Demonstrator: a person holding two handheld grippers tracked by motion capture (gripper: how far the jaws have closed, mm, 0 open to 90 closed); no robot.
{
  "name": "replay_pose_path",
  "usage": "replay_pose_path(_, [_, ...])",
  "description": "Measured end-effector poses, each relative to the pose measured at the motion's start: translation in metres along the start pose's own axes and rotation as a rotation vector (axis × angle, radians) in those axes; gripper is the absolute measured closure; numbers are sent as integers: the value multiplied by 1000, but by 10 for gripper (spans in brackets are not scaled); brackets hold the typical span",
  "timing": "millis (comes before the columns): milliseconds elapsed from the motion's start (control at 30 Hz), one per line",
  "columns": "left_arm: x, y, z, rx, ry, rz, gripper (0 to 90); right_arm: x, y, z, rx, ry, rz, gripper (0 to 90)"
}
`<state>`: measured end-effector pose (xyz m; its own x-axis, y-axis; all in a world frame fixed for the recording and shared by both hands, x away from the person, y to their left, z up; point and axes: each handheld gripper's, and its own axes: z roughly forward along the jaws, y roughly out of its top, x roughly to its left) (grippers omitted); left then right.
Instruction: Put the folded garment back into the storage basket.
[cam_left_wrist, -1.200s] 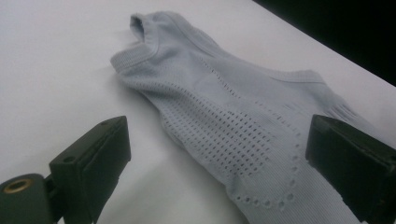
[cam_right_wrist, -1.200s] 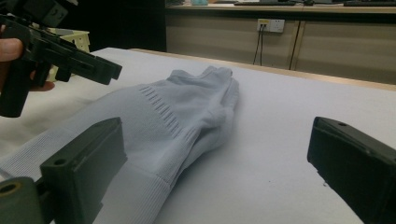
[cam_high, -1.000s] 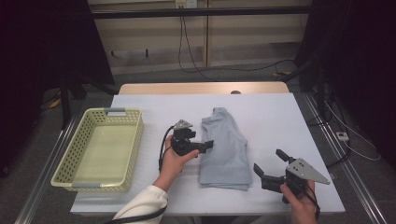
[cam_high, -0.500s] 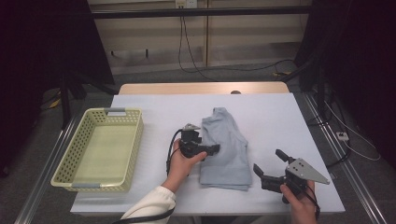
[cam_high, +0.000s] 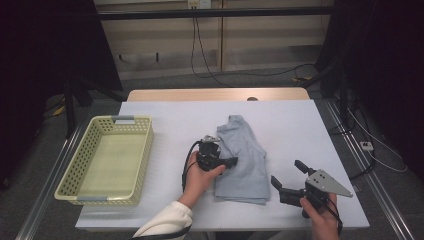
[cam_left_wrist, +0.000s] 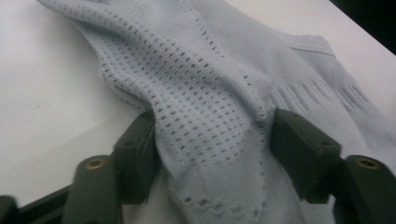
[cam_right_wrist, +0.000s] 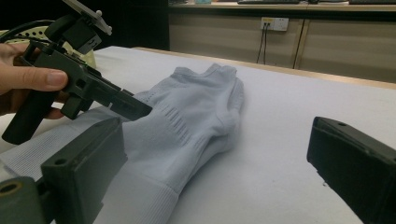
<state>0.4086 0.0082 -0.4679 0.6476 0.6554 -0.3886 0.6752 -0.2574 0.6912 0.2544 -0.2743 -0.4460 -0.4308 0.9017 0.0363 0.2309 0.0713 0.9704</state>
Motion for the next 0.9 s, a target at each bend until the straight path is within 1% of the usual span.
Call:
replay_pose_path(33, [-1,0,1,1,-8,-15,385,0,0,0,-1,1,0,44])
replay_pose_path(67, [-1,0,1,1,-8,-15,401,0,0,0,-1,1,0,44])
replay_pose_path(100, [-3,1,3,9,-11,-26,401,0,0,0,-1,1,0,44])
replay_pose_path(167, [-7,3,5,17,-7,-47,443,0,0,0,-3,4,4,44])
replay_pose_path(200, [-8,4,7,25,-17,-64,476,0,0,0,-5,6,7,44])
replay_pose_path(233, [-9,6,9,35,-13,-90,529,-1,0,0,-7,6,13,45])
replay_pose_path(267, [-9,6,9,35,-13,-90,552,-1,0,0,-7,6,13,45])
replay_pose_path(300, [-9,7,11,52,-39,-132,602,-2,-1,0,-7,8,16,45])
replay_pose_path(333, [-9,7,11,52,-39,-132,627,-2,-1,0,-7,8,16,45])
replay_pose_path(367, [-8,8,13,59,-52,-163,656,-2,-1,0,-6,8,16,45])
replay_pose_path(400, [-8,8,13,59,-52,-163,674,-2,-1,0,-6,8,16,45])
replay_pose_path(433, [-6,11,11,75,-77,-176,685,-2,-1,0,-5,7,17,45])
replay_pose_path(467, [-6,11,11,75,-77,-176,694,-2,-1,0,-5,7,17,45])
replay_pose_path(500, [-6,13,10,70,-88,-184,700,-2,-1,0,-7,9,15,45])
replay_pose_path(533, [-5,15,8,71,-96,-183,700,-2,-1,0,-7,9,15,45])
replay_pose_path(567, [-6,19,3,63,-128,-195,706,-2,-1,-1,-8,9,14,45])
replay_pose_path(600, [-6,19,3,63,-128,-195,708,-2,-1,-1,-8,9,14,45])
replay_pose_path(633, [-6,21,0,61,-133,-195,708,-2,-1,-1,-9,9,15,45])
replay_pose_path(700, [-8,24,-5,46,-140,-191,710,-2,-1,-1,-9,6,17,45])
replay_pose_path(733, [-7,25,-8,47,-135,-176,711,-2,-1,-1,-9,6,18,45])
replay_pose_path(767, [-7,27,-11,40,-140,-180,712,-2,-1,-1,-11,5,18,45])
replay_pose_path(800, [-7,27,-11,40,-140,-180,712,-2,-1,-1,-11,5,18,45])
replay_pose_path(833, [-6,29,-16,30,-140,-180,713,-2,0,-1,-15,6,20,45])
replay_pose_path(867, [-6,29,-16,30,-140,-180,713,-2,0,-1,-15,6,20,45])
replay_pose_path(900, [-4,33,-23,30,-127,-156,713,-2,0,-1,-15,8,16,45])
